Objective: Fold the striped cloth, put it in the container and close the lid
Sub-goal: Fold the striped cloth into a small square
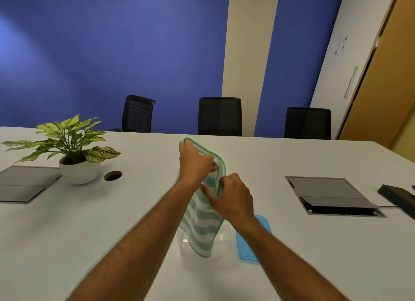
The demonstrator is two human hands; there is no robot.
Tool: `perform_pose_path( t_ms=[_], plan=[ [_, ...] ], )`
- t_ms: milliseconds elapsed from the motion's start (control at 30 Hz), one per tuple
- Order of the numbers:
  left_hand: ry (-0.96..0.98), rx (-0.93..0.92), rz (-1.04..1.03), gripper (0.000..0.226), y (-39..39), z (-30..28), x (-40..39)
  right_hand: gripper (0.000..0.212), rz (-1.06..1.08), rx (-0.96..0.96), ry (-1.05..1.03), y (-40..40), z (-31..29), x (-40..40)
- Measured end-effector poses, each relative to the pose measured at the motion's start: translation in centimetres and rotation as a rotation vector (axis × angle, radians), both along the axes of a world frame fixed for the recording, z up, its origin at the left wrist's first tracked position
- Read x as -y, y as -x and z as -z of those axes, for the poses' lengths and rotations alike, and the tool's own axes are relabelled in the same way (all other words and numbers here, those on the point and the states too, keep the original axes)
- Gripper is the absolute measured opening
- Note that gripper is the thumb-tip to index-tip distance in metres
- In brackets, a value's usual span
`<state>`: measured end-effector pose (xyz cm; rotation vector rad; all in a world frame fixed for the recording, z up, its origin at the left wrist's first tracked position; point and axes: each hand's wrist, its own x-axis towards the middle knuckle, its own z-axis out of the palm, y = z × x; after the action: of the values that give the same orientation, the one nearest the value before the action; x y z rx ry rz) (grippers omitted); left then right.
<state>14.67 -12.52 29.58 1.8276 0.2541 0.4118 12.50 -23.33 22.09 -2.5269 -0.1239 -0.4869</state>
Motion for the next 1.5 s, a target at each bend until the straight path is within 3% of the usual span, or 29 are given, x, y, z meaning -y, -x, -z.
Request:
perform_pose_path(
  t_ms=[100, 267, 367, 533, 633, 867, 1167, 1367, 1500],
  plan=[
    [-0.041, 0.006, -0.038, 0.083, -0.2, 0.6, -0.2, 0.034, -0.021, -0.026, -0.054, -0.5, -0.1, 0.3],
    [-0.060, 0.019, -0.072, 0.083, -0.6, 0.9, -1.4, 0.029, -0.060, -0.049, -0.091, -0.8, 0.3, 1.5],
    [-0.098, 0.055, -0.129, 0.067, -0.7, 1.0, -2.5, 0.028, -0.111, -0.063, -0.085, -1.3, -0.1, 2.4],
    [-0.439, 0.131, -0.335, 0.031, -0.7, 1.0, -6.4, 0.022, -0.153, -0.001, -0.089, -1.8, -1.7, 4.4],
    [-0.599, 0.013, -0.242, 0.018, -0.8, 0.8, -8.3, 0.009, -0.194, 0.027, -0.102, -2.0, -3.1, 5.3],
    [-0.828, -0.229, 0.061, 0.020, -0.6, -0.1, -7.9, 0.009, -0.292, 0.064, 0.000, -2.0, -5.6, 6.8],
    [-0.994, -0.232, 0.139, 0.021, -0.4, -0.6, -7.7, 0.013, -0.298, -0.063, 0.063, -2.3, -6.9, 9.0],
    [-0.979, -0.059, 0.198, 0.065, -0.6, -0.8, -9.4, 0.013, -0.213, -0.219, -0.033, -2.7, -7.6, 11.0],
    [-1.059, 0.046, 0.261, 0.068, -0.6, -1.2, -9.8, 0.015, -0.182, -0.233, -0.076, -2.7, -8.3, 12.0]
  ],
)
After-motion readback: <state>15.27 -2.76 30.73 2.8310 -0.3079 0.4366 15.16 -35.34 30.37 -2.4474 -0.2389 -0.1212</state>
